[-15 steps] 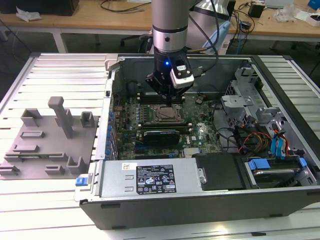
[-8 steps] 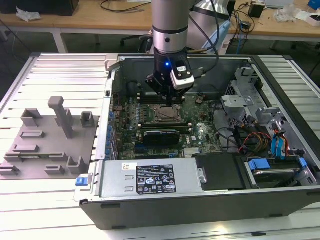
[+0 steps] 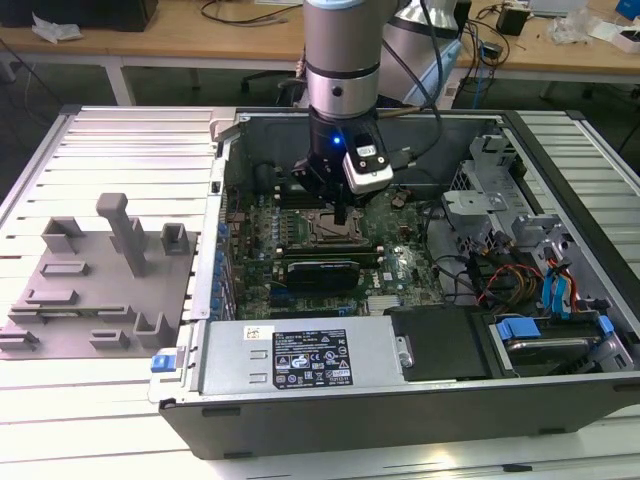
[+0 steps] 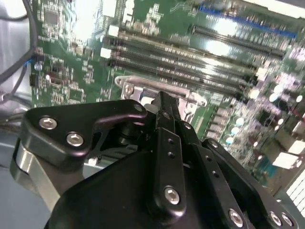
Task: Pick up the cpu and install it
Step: 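Install the second cpu locking lever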
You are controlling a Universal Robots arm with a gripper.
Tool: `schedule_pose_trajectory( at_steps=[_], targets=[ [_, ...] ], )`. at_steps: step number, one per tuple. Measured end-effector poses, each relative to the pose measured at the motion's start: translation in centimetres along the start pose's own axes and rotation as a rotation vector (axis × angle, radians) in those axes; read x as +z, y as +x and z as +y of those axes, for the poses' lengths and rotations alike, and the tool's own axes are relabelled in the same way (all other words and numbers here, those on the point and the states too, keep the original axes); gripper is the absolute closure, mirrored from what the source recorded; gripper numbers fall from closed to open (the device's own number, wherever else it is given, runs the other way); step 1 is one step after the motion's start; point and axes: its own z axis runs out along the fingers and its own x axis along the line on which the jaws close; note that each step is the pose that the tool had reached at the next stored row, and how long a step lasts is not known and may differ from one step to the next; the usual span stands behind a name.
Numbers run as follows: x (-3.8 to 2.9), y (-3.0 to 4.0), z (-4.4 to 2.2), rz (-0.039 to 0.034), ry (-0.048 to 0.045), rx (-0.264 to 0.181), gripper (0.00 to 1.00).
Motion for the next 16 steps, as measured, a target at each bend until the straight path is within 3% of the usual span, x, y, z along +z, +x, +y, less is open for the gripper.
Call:
schedule_pose_trajectory(
  at_steps=[6,11,16],
  targets=[
    [0.35,-0.06,-0.44,-0.0020,-0.0062,-0.069,0.89],
    [0.89,1.70,-0.91,-0.0022,-0.0070,-0.078,0.89],
    [1.18,2.06,-0.98,-0.0024,-0.0073,-0.078,0.89]
  ],
)
